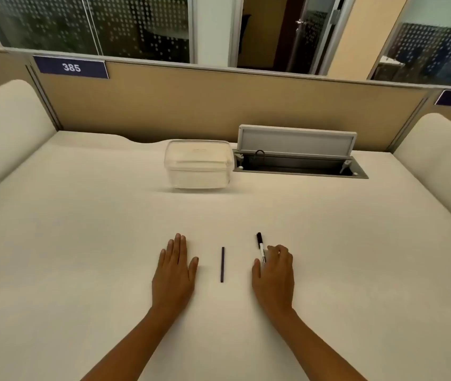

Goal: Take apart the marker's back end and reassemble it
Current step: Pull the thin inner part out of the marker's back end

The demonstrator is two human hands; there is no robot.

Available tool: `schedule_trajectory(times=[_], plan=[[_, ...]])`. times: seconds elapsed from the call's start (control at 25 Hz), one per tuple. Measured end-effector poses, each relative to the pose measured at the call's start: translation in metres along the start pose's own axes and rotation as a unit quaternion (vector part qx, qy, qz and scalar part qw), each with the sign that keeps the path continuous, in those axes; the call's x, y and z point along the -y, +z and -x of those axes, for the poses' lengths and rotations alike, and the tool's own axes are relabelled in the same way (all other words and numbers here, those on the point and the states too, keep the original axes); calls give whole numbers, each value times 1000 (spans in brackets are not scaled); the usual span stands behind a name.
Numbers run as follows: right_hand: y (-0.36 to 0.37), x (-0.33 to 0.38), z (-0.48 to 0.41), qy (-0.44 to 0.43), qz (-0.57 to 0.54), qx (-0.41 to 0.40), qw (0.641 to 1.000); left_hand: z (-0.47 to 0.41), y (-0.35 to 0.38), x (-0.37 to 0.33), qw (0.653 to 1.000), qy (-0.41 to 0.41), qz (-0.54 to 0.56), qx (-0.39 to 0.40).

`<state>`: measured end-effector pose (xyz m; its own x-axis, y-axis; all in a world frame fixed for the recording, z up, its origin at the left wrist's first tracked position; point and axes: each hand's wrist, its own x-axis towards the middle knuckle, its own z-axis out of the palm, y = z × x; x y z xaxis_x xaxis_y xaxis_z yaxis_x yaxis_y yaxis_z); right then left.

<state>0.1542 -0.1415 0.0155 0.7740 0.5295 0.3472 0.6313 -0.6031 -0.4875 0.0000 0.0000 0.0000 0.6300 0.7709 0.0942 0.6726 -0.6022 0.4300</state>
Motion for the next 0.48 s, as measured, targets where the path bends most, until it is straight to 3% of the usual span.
schedule_trajectory(times=[0.12, 0.36, 0.48], plan=[[-2, 3, -3, -6, 36, -30, 999, -1, 2, 4, 999, -1, -8, -35], [-4, 1, -6, 8, 54, -39, 998, -1, -1, 4, 1000, -6, -4, -27], [-8, 6, -11, 46, 6, -23, 999, 2, -16, -8, 995, -29, 93, -4]])
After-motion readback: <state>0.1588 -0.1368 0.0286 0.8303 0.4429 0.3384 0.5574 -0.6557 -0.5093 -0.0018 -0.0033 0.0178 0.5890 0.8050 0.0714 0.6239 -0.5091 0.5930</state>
